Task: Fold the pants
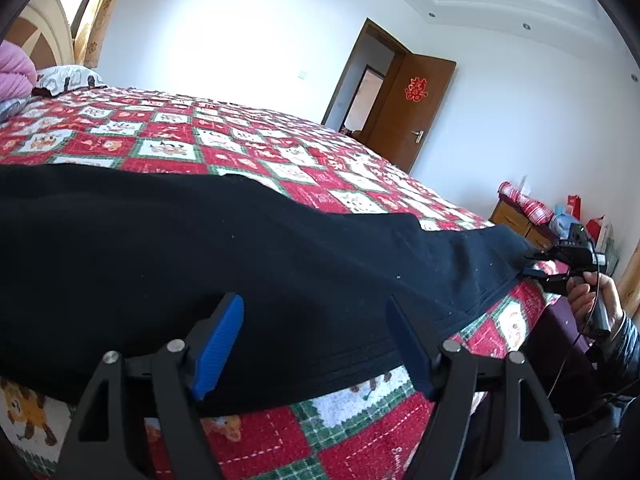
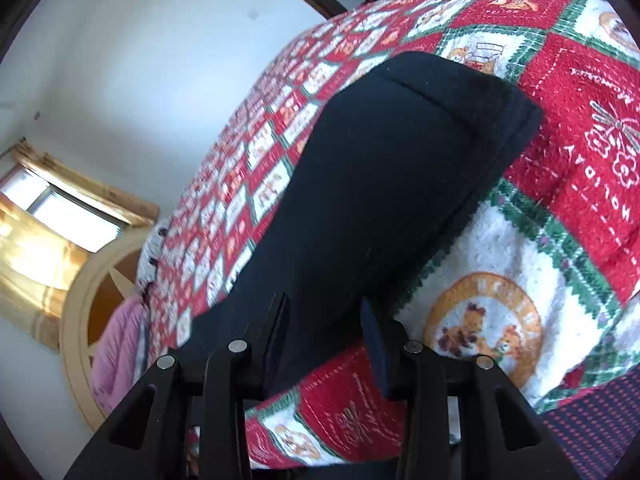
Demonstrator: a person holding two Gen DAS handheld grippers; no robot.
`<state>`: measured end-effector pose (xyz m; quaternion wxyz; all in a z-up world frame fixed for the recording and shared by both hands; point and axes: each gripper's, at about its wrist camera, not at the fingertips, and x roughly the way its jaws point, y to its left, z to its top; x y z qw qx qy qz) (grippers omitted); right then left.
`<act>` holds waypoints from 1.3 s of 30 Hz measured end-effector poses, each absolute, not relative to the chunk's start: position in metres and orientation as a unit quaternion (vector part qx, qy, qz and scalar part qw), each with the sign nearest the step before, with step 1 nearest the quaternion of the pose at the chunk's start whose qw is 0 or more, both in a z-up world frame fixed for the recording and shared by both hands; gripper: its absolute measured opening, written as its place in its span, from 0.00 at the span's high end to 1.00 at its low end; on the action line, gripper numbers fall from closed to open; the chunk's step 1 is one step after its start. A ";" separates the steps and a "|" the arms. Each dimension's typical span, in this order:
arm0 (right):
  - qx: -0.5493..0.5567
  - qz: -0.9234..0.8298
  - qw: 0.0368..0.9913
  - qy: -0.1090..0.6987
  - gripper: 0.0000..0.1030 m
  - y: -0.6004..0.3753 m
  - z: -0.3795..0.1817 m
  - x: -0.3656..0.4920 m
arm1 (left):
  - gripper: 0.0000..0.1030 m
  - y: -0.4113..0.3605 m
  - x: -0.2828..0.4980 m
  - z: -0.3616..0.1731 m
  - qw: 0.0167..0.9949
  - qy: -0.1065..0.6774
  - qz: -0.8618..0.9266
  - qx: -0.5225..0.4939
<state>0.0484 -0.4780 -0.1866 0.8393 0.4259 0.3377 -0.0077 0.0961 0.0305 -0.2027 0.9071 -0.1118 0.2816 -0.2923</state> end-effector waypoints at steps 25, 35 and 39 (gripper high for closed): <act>0.345 -0.020 0.871 0.349 0.98 -0.476 -0.186 0.041 | 0.23 0.029 0.093 -0.206 0.907 0.283 -0.294 -0.107; 0.358 -0.079 0.874 0.320 0.96 -0.499 -0.170 0.012 | 0.23 0.029 0.092 -0.205 0.908 0.283 -0.291 -0.104; 0.335 -0.137 0.895 0.261 0.96 -0.524 -0.135 -0.009 | 0.23 0.028 0.092 -0.204 0.908 0.283 -0.290 -0.105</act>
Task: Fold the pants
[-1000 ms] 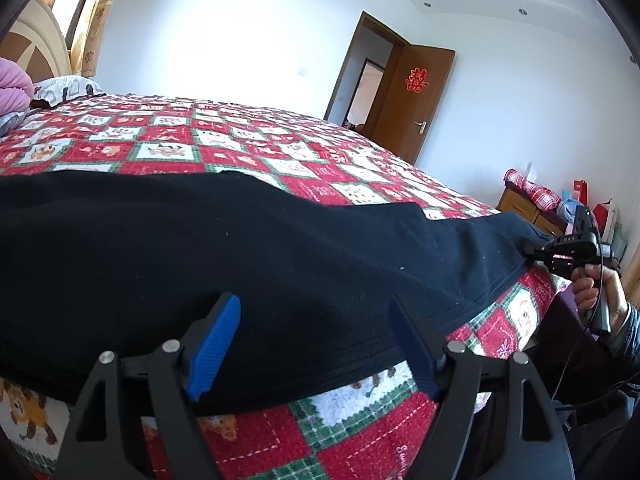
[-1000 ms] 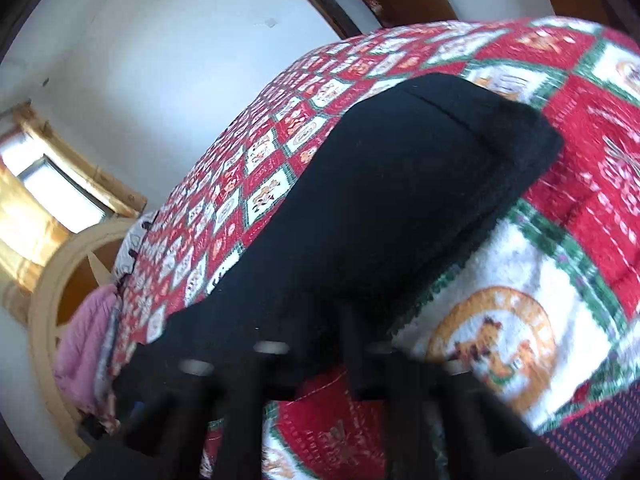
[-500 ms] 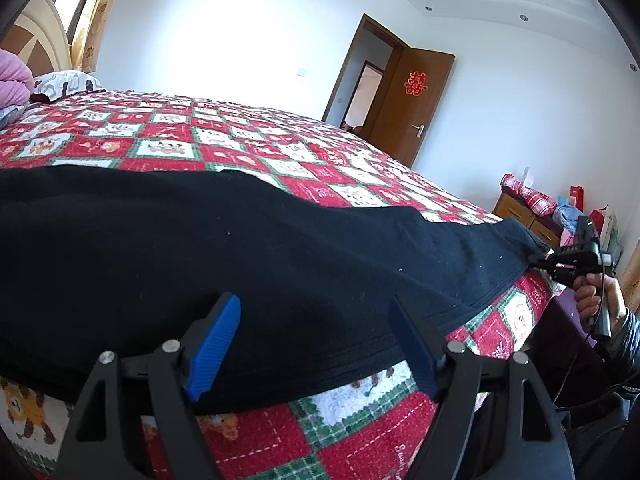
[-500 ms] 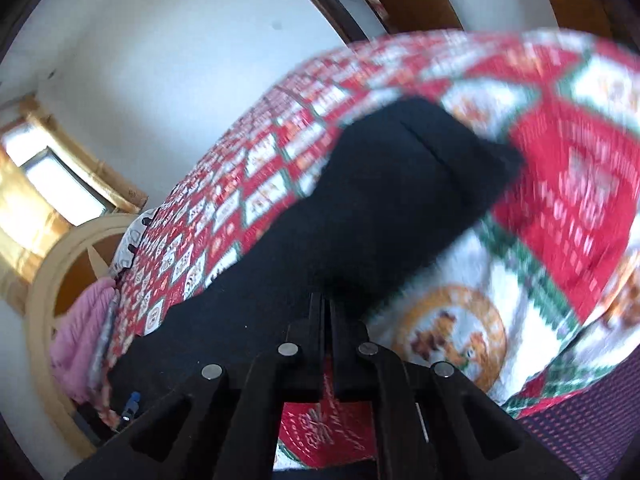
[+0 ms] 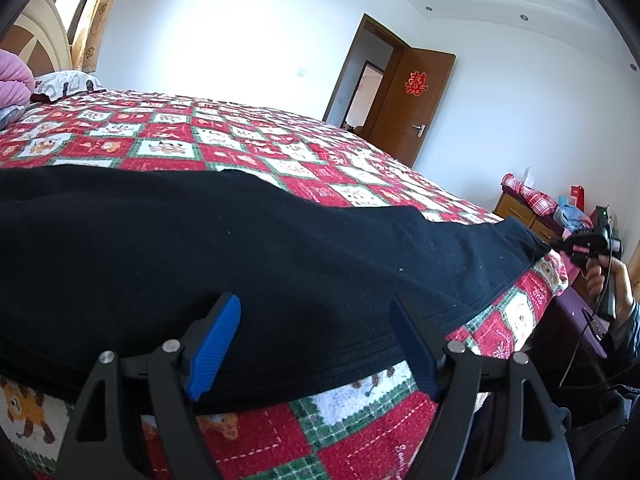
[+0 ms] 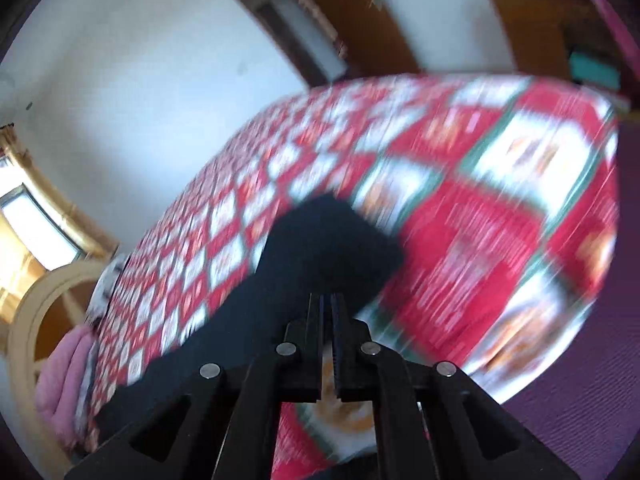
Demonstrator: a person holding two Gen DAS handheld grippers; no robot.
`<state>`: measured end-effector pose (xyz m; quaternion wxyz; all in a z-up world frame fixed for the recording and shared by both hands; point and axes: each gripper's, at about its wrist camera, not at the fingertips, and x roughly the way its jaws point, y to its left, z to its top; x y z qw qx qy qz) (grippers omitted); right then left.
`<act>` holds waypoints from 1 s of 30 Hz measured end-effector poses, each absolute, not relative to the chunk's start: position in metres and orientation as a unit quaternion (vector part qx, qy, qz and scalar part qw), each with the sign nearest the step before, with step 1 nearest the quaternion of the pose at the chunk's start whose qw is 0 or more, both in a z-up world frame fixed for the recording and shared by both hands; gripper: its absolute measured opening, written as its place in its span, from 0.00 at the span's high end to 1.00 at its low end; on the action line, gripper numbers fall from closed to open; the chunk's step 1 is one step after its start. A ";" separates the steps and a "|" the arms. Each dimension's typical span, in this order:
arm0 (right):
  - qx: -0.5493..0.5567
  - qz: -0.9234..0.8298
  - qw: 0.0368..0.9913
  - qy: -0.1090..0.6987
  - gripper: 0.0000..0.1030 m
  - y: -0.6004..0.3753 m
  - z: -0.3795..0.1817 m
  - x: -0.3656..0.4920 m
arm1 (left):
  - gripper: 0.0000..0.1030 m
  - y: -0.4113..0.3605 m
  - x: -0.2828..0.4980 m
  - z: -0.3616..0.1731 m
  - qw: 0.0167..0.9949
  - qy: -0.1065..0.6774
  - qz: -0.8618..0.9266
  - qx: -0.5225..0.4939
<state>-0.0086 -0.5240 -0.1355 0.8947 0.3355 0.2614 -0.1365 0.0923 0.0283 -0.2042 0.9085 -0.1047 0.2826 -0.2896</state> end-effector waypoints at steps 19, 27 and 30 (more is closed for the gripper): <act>0.261 -0.024 0.891 0.371 0.91 -0.570 -0.152 0.111 | 0.13 -0.030 0.124 -0.193 0.912 0.307 -0.265 -0.059; 0.171 -0.046 0.945 0.274 0.94 -0.553 -0.095 0.086 | 0.08 -0.036 0.118 -0.198 0.920 0.289 -0.262 -0.036; 0.185 -0.092 0.924 0.321 0.91 -0.567 -0.131 0.106 | 0.08 -0.042 0.116 -0.199 0.923 0.285 -0.257 -0.011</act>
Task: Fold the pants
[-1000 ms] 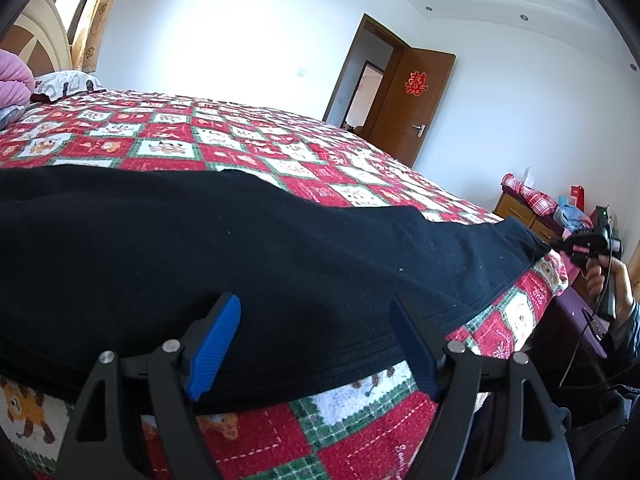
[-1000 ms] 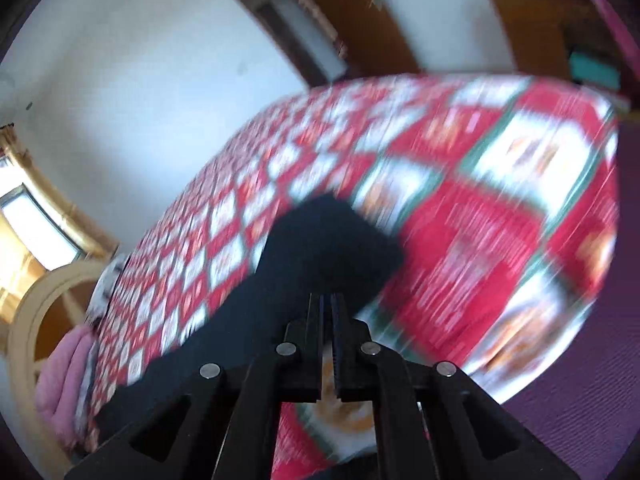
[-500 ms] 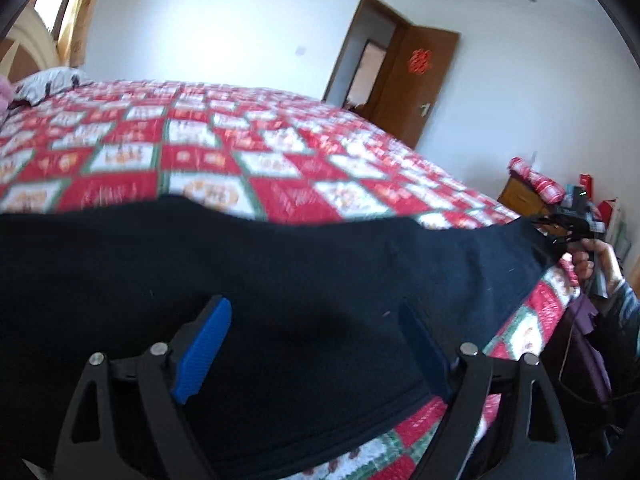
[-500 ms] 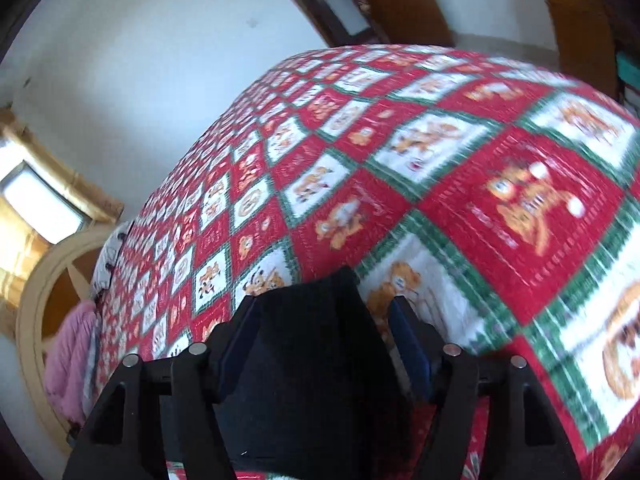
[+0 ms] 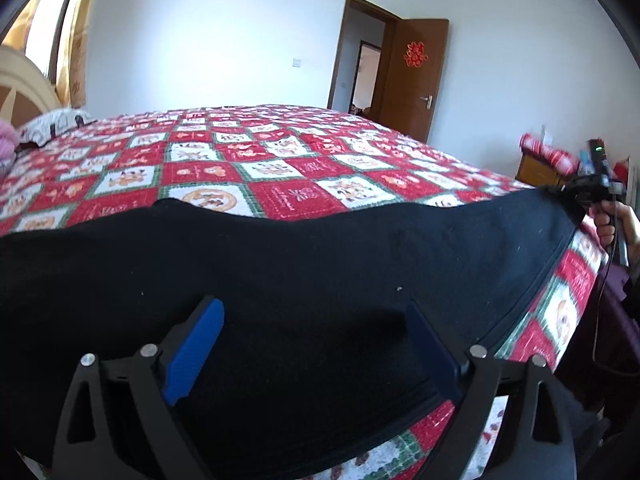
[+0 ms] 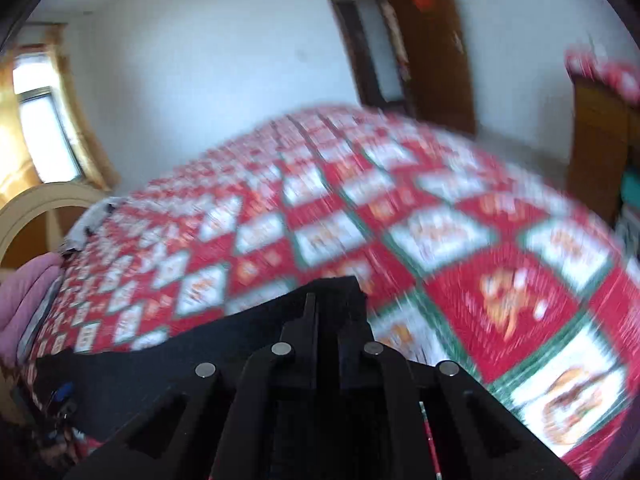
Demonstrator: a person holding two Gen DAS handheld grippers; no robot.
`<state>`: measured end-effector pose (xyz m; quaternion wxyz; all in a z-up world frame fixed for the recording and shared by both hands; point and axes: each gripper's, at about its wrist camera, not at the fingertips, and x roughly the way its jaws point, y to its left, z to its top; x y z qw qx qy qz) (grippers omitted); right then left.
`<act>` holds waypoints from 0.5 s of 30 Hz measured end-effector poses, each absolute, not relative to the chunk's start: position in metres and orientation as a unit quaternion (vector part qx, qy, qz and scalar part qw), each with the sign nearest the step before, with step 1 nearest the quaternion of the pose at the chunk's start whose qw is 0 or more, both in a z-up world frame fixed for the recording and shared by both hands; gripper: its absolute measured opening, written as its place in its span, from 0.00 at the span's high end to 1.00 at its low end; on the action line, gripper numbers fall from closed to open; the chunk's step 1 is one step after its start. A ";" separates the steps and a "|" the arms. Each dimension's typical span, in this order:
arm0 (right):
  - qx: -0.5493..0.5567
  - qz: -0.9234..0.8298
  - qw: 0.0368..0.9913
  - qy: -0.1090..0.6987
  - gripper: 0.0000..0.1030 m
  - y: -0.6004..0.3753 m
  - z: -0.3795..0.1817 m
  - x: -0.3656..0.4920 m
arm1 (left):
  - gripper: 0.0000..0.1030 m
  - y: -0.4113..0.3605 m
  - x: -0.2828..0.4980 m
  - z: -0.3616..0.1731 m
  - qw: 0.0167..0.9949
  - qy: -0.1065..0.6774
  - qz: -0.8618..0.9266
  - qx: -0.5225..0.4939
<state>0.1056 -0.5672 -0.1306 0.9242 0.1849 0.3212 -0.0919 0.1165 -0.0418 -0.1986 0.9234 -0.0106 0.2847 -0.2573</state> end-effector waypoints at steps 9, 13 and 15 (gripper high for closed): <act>0.129 -0.163 0.925 0.318 0.60 -0.562 -0.116 0.095 | 0.06 -0.042 0.115 -0.200 0.926 0.274 -0.260 -0.013; 0.118 -0.128 0.922 0.346 0.55 -0.537 -0.114 0.098 | 0.06 -0.038 0.117 -0.196 0.924 0.287 -0.253 -0.025; 0.111 -0.092 0.923 0.358 0.55 -0.512 -0.119 0.102 | 0.06 -0.034 0.118 -0.195 0.924 0.293 -0.245 -0.034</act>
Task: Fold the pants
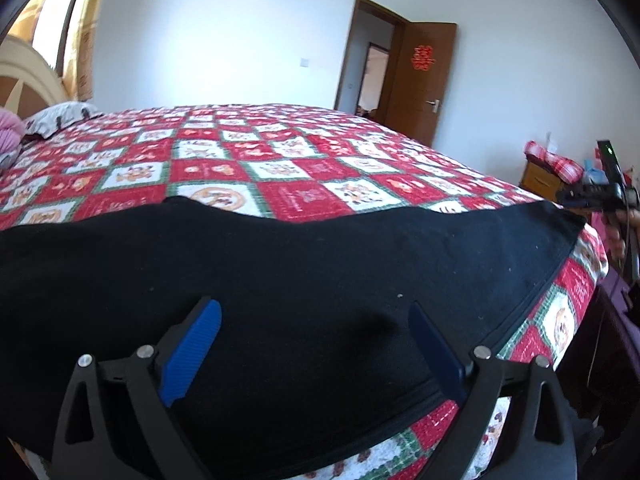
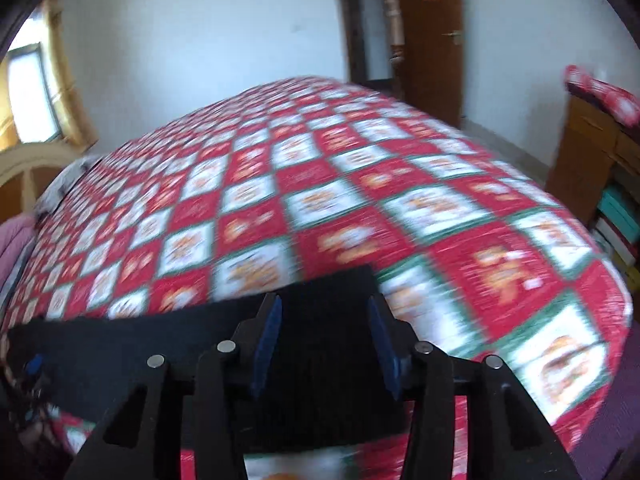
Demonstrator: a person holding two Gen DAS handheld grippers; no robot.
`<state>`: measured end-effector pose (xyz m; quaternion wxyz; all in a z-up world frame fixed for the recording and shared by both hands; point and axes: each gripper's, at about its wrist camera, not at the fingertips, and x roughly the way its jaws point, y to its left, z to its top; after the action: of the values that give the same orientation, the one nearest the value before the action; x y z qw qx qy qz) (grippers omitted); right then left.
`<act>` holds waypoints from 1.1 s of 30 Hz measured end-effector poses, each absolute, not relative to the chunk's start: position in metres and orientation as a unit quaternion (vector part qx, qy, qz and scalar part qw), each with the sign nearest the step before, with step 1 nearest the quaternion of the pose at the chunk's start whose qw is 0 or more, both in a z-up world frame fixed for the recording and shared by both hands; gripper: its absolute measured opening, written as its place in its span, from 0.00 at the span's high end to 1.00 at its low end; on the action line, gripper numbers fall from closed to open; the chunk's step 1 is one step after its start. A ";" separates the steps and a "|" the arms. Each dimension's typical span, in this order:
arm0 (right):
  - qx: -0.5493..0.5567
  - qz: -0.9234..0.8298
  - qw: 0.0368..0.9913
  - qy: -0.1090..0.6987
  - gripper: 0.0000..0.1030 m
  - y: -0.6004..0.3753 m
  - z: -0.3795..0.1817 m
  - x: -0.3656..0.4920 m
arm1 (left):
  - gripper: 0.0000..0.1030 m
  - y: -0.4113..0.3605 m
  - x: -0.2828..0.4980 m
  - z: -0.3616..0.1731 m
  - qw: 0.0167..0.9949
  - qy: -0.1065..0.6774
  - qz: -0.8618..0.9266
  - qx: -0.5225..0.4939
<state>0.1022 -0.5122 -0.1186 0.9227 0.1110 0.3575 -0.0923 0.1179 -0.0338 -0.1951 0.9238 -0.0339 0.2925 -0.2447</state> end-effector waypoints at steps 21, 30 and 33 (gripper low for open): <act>0.138 -0.002 0.919 0.370 0.37 -0.438 -0.156 0.095 | 0.05 -0.014 0.113 -0.192 0.924 0.317 -0.207 -0.045; 0.347 -0.078 0.890 0.287 0.37 -0.533 -0.134 0.041 | 0.02 0.039 0.104 -0.191 0.937 0.294 -0.139 -0.125; 0.410 -0.074 0.865 0.280 0.37 -0.558 -0.139 0.028 | 0.02 0.044 0.106 -0.196 0.939 0.294 -0.124 -0.128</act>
<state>0.0280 -0.5579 -0.1389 0.8649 0.4101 0.2798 -0.0742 0.1058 0.0444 -0.1959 0.9393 -0.1277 0.2935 -0.1235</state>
